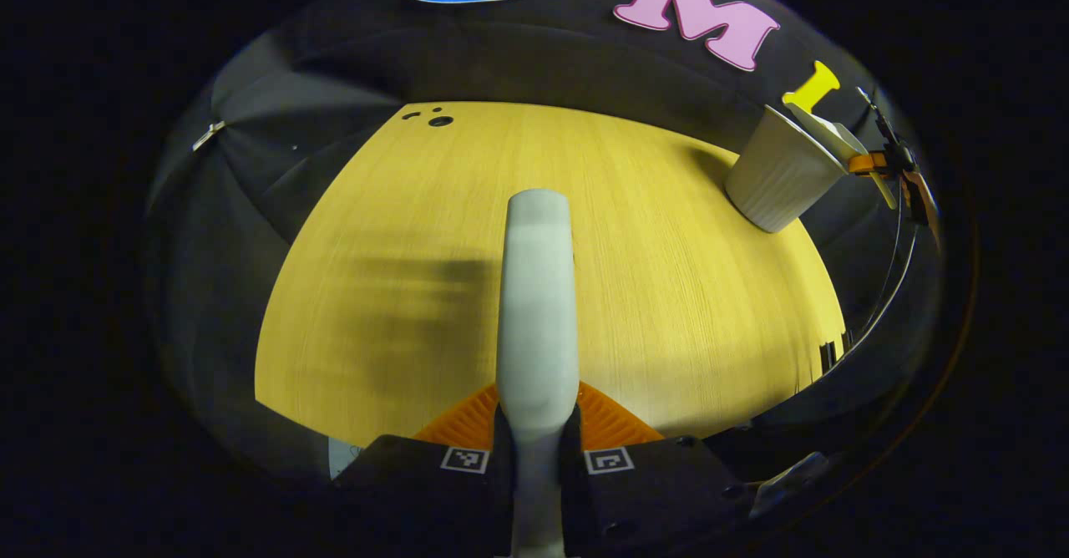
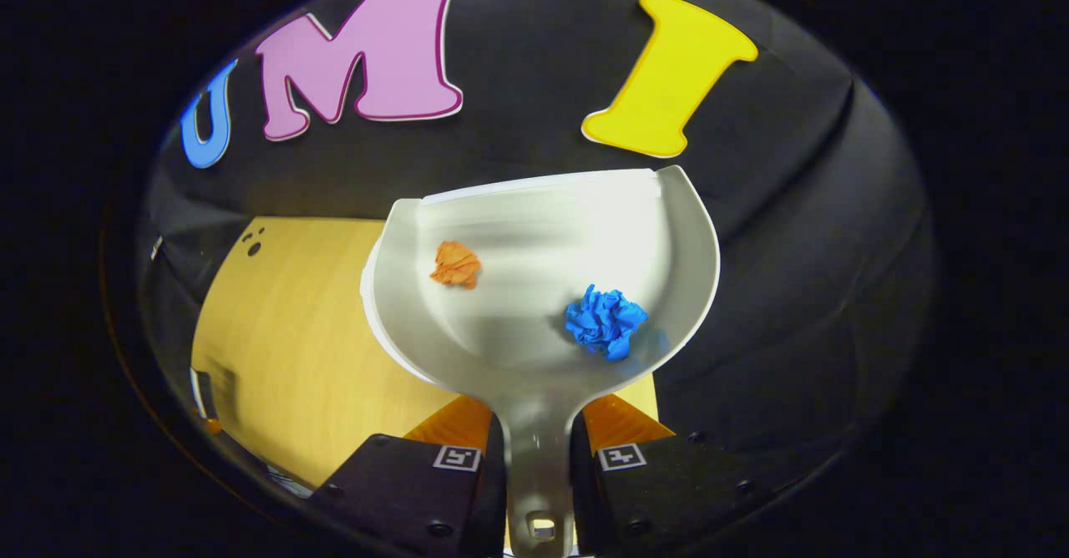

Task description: Pick up the small broom and dustpan from the desktop, sweep the trash into the dustpan with the broom, and then empty the trash into the garbage bin.

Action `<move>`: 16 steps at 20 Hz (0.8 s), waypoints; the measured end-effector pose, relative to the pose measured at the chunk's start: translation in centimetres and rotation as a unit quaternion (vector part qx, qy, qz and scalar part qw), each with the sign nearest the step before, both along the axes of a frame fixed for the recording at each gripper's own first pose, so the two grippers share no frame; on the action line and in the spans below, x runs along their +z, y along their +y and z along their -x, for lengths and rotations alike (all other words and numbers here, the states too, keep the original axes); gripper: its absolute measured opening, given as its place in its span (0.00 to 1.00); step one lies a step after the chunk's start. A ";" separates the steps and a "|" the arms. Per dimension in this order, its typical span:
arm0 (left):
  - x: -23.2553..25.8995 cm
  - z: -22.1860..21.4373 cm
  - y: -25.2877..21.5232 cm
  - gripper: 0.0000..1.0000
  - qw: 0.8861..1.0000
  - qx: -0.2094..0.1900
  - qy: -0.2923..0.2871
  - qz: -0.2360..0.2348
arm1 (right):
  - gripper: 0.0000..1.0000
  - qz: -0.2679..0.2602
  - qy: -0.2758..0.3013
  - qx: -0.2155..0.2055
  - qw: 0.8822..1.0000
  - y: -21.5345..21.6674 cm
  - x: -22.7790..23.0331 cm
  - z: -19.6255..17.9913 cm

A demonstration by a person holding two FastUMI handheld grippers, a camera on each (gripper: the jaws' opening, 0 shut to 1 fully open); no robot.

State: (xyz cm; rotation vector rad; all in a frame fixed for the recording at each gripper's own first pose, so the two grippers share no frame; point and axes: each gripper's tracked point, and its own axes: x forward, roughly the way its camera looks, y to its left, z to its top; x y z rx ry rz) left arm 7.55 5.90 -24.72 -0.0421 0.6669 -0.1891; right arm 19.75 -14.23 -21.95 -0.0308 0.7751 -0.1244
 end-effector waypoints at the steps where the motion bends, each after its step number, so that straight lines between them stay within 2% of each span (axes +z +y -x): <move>1: -0.1 0.5 0.3 0.27 1.000 0.010 0.001 0.001 | 0.36 0.017 -0.001 0.010 1.000 -0.2 0.2 0.0; 4: 0.0 1.7 0.0 0.27 0.999 0.041 0.000 0.016 | 0.36 0.084 0.001 0.046 0.995 -2.0 0.6 -0.2; 6: 0.5 2.1 -1.1 0.29 0.998 0.040 -0.010 0.038 | 0.36 0.121 -0.008 0.058 0.991 -2.9 1.3 -0.5; 10: -0.5 3.2 -2.0 0.27 0.999 0.024 -0.017 0.041 | 0.36 0.136 -0.009 0.049 0.989 -3.2 1.6 -1.1; 14: -1.8 4.2 -1.9 0.27 0.999 0.018 -0.007 0.050 | 0.36 0.215 -0.009 0.044 0.976 -4.7 2.0 -1.8; 16: -2.3 4.7 -1.8 0.27 0.998 0.018 0.002 0.054 | 0.36 0.259 -0.008 0.054 0.964 -4.8 2.3 -1.5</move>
